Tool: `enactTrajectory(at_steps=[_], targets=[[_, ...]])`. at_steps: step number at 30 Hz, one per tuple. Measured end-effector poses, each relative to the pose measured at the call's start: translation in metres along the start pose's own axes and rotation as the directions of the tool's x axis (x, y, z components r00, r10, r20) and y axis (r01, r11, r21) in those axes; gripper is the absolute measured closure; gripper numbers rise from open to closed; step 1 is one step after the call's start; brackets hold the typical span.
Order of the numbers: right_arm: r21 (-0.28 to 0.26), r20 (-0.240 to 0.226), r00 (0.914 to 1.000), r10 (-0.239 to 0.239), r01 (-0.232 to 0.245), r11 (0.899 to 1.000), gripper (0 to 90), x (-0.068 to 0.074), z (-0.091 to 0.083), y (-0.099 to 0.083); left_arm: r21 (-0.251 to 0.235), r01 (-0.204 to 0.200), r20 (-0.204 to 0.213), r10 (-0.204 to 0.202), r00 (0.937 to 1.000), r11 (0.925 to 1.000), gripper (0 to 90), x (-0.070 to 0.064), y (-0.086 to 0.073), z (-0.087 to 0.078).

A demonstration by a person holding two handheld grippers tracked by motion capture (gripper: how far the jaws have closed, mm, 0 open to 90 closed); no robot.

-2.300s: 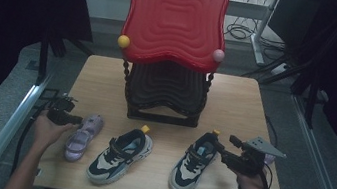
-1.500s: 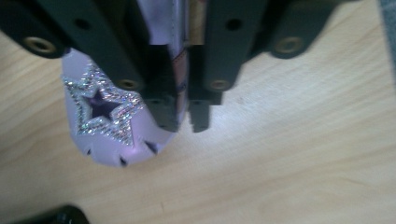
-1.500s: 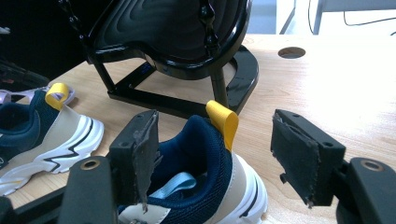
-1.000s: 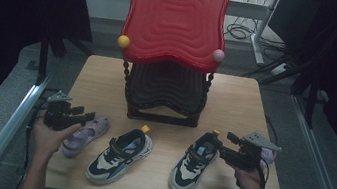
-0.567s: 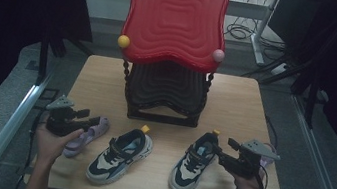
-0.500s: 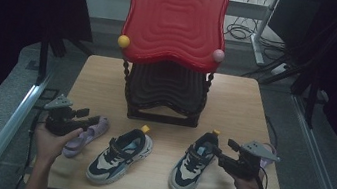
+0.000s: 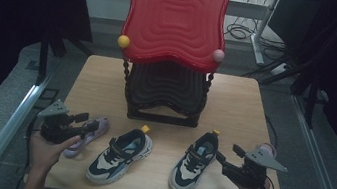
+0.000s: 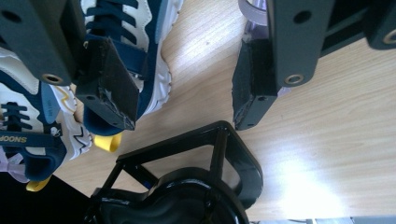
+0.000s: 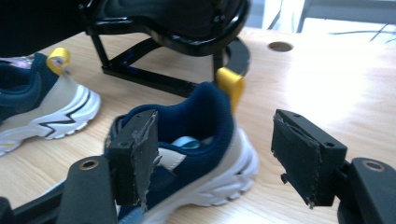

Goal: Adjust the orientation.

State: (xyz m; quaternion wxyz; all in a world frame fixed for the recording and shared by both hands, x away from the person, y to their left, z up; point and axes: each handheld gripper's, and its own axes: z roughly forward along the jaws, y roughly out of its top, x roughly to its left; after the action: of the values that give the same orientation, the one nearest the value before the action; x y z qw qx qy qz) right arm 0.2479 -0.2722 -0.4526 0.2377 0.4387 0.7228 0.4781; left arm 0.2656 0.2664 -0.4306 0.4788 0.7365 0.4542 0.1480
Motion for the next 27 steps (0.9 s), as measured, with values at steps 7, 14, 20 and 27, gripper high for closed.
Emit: enactTrajectory(at_steps=[7, 14, 20, 27], targets=[[0.018, 0.062, 0.998, -0.009, 0.008, 1.0, 44.4, -0.021, -0.013, -0.005, 0.006, -0.007, 0.002, 0.007, 1.0, 1.0, 40.8, 0.001, 0.002, 0.001], [0.072, 0.106, 0.9936, -0.04, 0.032, 0.997, 48.5, -0.031, -0.033, -0.016, 0.003, 0.002, 0.017, -0.002, 0.9999, 1.0, 40.9, 0.003, 0.006, 0.003], [0.065, 0.164, 0.985, 0.055, -0.066, 0.996, 56.4, -0.05, -0.059, -0.046, 0.009, 0.004, 0.024, -0.004, 0.9997, 1.0, 40.6, 0.005, 0.005, 0.001], [0.101, 0.229, 0.9702, 0.08, -0.106, 0.989, 69.2, -0.07, -0.074, -0.063, 0.013, 0.012, 0.018, -0.012, 0.9998, 0.9998, 40.5, 0.005, 0.004, -0.001]])
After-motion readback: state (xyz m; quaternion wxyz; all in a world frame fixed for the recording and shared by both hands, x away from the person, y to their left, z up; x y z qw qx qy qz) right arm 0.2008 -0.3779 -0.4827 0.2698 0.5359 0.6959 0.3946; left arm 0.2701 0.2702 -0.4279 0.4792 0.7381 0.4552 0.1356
